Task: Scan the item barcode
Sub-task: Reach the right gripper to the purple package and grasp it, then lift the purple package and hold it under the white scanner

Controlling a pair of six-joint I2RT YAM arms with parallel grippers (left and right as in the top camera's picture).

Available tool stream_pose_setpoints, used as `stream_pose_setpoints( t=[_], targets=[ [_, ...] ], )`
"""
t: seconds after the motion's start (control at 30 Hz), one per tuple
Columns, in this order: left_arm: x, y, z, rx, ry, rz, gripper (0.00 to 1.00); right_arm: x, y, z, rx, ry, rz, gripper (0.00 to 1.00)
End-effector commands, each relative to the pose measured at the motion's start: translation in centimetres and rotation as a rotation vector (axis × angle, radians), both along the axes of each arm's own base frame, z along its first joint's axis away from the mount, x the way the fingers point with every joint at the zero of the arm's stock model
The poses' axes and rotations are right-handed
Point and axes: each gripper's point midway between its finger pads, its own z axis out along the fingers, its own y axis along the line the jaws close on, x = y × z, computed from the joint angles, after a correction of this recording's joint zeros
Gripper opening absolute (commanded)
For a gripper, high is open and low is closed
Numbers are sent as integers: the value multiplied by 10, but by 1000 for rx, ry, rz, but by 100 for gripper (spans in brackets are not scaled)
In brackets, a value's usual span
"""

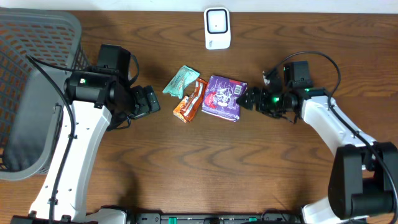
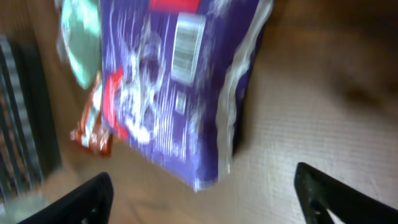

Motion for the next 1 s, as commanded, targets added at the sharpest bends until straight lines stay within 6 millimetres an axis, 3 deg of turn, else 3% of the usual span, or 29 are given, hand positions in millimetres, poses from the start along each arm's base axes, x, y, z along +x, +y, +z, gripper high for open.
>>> stream_pose_setpoints(
  t=[0.0,0.13,0.3,0.33,0.4,0.5,0.6,0.73,0.83,0.97],
  targets=[
    [2,2,0,12,-3,-4,98,16,3,-6,22,52,-113,83],
    [2,2,0,11,-3,-4,98,21,19,-26,56,92,-115,79],
    [2,2,0,12,-3,-4,98,10,45,-50,73,141,-45,78],
    [2,2,0,11,-3,-4,98,8,48,-54,71,146,-37,74],
    [2,2,0,12,-3,-4,98,6,52,-61,63,154,-27,54],
    [2,2,0,12,-3,-4,98,7,49,-64,34,138,-23,14],
    [2,2,0,11,-3,-4,98,13,43,-51,0,99,-31,2],
    [2,2,0,12,-3,-4,98,25,9,-11,-239,20,-61,1],
    [2,2,0,11,-3,-4,98,32,-22,24,-462,-32,-103,1],
    [2,2,0,12,-3,-4,98,30,-77,65,-891,-83,-200,1]
  ],
)
